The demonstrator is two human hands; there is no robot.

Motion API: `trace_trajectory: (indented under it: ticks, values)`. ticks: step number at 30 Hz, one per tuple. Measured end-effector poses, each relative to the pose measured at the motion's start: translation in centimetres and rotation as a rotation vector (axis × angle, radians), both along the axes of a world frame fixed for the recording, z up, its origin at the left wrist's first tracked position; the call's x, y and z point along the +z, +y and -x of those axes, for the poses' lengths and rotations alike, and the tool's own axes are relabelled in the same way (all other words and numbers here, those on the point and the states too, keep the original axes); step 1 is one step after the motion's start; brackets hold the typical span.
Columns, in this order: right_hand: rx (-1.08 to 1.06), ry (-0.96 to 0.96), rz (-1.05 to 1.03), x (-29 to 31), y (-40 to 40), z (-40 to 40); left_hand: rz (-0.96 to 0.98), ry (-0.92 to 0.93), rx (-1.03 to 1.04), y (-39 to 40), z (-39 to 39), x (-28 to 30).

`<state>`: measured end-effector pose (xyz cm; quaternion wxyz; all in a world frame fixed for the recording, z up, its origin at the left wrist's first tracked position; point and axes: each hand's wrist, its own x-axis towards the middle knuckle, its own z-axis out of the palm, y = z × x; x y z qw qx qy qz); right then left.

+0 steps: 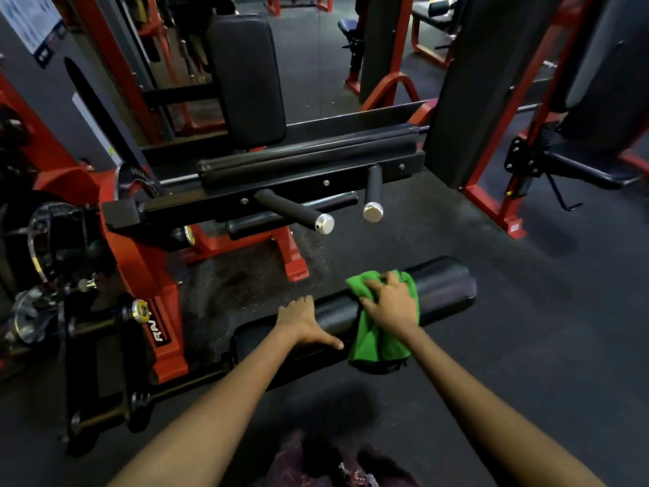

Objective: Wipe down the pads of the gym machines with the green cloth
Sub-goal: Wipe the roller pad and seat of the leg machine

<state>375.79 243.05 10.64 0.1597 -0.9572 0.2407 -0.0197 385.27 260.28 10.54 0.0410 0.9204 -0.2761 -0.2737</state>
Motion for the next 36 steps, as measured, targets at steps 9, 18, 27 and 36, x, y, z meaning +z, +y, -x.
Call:
trace_trajectory:
  ticks: [9,18,27,36]
  values:
    - [-0.398,-0.057,0.016,0.1,-6.7,0.8,-0.1,-0.372,-0.044,0.3,6.7,-1.3]
    - [-0.029,-0.081,-0.049,0.1,8.9,-0.7,-0.079,-0.385,-0.147,0.7,4.5,-0.6]
    - [-0.381,-0.049,0.052,-0.4,-9.2,2.1,0.085,-0.118,-0.036,-1.2,3.1,0.2]
    - [-0.124,-0.067,0.069,-1.0,-2.3,2.2,0.048,-0.052,-0.125,-6.4,4.3,1.0]
